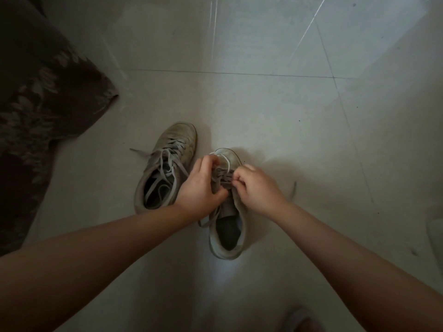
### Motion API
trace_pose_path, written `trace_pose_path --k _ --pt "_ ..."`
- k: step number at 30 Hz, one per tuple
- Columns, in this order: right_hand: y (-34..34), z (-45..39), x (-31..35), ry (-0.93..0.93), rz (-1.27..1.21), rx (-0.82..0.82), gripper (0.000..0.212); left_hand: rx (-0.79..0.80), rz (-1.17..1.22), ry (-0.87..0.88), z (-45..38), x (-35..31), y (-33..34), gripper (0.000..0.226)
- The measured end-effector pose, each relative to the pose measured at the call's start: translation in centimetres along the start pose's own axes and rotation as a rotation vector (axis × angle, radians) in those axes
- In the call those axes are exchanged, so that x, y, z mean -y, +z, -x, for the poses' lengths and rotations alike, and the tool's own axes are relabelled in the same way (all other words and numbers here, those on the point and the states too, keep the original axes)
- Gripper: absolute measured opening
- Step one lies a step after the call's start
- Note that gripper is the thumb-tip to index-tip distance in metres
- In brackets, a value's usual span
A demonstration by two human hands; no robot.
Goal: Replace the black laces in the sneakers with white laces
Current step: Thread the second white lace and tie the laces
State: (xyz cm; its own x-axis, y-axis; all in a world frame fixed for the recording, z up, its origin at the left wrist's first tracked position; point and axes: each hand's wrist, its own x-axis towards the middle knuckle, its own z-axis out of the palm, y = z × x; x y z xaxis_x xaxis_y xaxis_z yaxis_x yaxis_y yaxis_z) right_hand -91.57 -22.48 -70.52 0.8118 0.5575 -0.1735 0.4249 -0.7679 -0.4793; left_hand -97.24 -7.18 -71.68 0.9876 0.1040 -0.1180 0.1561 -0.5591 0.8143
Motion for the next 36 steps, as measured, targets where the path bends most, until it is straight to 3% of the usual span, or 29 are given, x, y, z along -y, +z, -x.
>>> trace_pose_path --k 3,8,18,21,25,27,29,32,36 --pt "-0.8 0.9 -2.2 0.09 0.154 0.029 0.007 -0.017 -0.056 -0.006 0.0 0.0 0.0 0.047" --pt "-1.4 4.4 -8.5 0.488 0.256 0.129 0.009 -0.013 -0.119 0.03 0.0 0.3 0.1 0.043" --pt "-1.3 4.0 -9.6 0.621 0.348 0.172 0.026 0.016 -0.156 -0.01 -0.1 -0.1 -0.1 0.031" --pt "-0.8 3.8 -9.1 0.609 0.203 0.126 0.012 0.012 -0.169 0.014 0.0 0.0 -0.2 0.024" --pt "-1.1 3.5 -8.4 0.582 -0.307 -0.018 0.016 -0.016 -0.142 0.055 0.4 0.6 -0.8 0.023" --pt "-1.6 3.3 -7.6 0.544 -0.331 -0.065 0.011 -0.067 -0.18 0.129 0.9 0.9 -1.1 0.02" --pt "-1.8 3.1 -6.9 0.426 -0.202 -0.117 0.025 -0.077 -0.224 0.167 1.6 1.2 -1.5 0.028" --pt "-1.9 2.9 -4.8 0.279 -0.194 -0.121 0.033 0.152 -0.332 0.086 2.7 1.3 -2.1 0.045" --pt "-1.4 2.5 -1.9 0.114 -0.271 -0.03 0.025 0.354 -0.415 0.047 3.3 1.8 -2.3 0.043"
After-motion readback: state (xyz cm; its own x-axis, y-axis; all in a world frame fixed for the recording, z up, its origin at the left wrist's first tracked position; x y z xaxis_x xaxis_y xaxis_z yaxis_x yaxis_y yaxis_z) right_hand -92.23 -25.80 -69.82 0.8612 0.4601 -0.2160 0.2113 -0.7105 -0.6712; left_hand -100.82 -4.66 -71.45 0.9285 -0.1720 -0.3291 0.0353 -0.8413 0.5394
